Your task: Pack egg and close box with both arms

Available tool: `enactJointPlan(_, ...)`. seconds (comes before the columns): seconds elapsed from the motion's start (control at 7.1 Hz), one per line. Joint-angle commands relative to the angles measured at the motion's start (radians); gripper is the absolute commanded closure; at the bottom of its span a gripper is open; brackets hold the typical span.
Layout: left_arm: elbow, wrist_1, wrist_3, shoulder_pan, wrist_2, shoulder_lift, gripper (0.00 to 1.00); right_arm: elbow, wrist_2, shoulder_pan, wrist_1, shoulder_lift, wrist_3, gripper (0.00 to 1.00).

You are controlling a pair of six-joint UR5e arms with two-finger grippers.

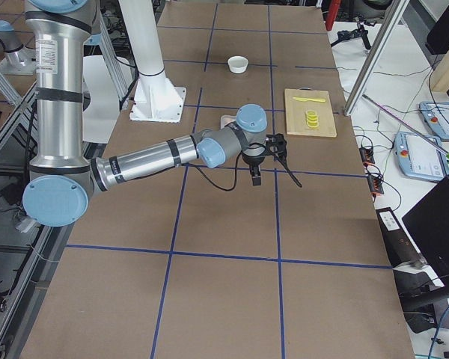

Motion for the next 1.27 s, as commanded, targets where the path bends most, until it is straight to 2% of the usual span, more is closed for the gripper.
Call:
enactJointPlan(0.0,-0.002,0.0,0.0,0.0,-0.002,-0.008,0.0,0.005,-0.217,-0.302,0.205,0.028,0.414,0.0)
enactJointPlan(0.14,-0.003,0.0,0.001,0.0,-0.002,-0.009,0.0,0.0,-0.313,-0.419,0.204,0.099,0.552,0.0)
enactJointPlan(0.28,-0.006,0.0,0.001,0.0,-0.002,-0.011,0.0,-0.008,-0.397,-0.512,0.205,0.132,0.608,0.0)
enactJointPlan(0.7,-0.005,-0.002,0.001,0.002,-0.002,-0.02,0.0,0.0,-0.471,-0.569,0.256,0.236,0.754,0.0)
enactJointPlan(0.85,-0.005,-0.002,0.001,0.002,-0.002,-0.022,0.0,-0.005,-0.467,-0.566,0.429,0.228,0.777,0.0)
enactJointPlan(0.99,-0.003,-0.002,0.0,0.002,-0.002,-0.025,0.0,-0.003,-0.446,-0.557,0.404,0.223,0.777,0.0)
enactJointPlan(1.13,-0.006,-0.002,0.001,0.002,-0.002,-0.025,0.0,0.008,-0.393,-0.496,0.169,0.244,0.757,0.0)
